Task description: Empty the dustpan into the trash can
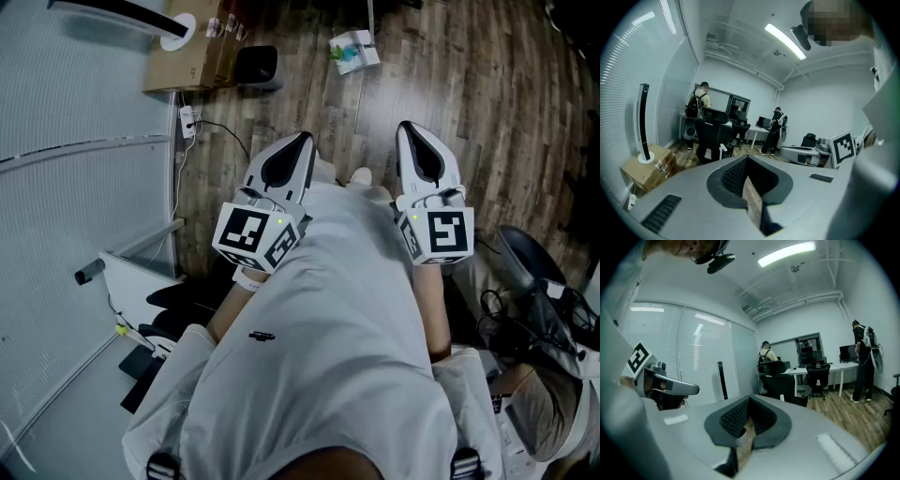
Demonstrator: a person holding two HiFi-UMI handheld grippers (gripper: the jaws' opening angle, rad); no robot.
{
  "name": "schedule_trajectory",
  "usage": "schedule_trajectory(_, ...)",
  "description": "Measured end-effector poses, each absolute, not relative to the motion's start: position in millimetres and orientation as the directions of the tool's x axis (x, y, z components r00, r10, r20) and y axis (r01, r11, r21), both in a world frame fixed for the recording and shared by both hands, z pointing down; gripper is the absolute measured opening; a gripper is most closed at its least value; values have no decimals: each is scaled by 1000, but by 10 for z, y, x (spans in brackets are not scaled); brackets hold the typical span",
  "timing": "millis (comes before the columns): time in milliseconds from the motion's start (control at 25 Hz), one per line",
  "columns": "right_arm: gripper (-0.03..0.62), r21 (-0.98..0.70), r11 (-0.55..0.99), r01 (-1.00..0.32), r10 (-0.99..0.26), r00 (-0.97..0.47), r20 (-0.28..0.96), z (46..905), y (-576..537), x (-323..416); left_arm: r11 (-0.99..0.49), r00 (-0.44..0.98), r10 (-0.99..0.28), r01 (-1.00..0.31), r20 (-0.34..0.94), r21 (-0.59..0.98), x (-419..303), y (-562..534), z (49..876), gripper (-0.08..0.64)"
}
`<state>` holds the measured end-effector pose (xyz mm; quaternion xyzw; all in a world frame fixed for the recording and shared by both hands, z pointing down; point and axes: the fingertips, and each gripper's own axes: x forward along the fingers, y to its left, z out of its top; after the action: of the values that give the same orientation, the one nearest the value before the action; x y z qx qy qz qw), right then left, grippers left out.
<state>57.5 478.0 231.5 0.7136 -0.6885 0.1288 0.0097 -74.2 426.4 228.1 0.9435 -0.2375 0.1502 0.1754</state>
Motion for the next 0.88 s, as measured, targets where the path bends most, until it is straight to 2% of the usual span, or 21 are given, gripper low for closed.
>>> schedule_trajectory(360, 12, -158, -46, -986, -973, 9, 230, 2434, 4903, 671, -846, 859, -372, -470, 352, 251, -514, 4261, 2232, 6)
schedule_trajectory(520, 12, -226, -39, -973, -980, -7, 199, 2442, 4987, 711, -854, 861, -365, -461, 355, 241, -471, 4326, 2219, 6)
schedule_trajectory(880, 18, -231, -20, -973, -982, -25, 189, 2497, 5091, 647, -849, 846, -379, -479, 375, 224, -572, 4346, 2262, 6)
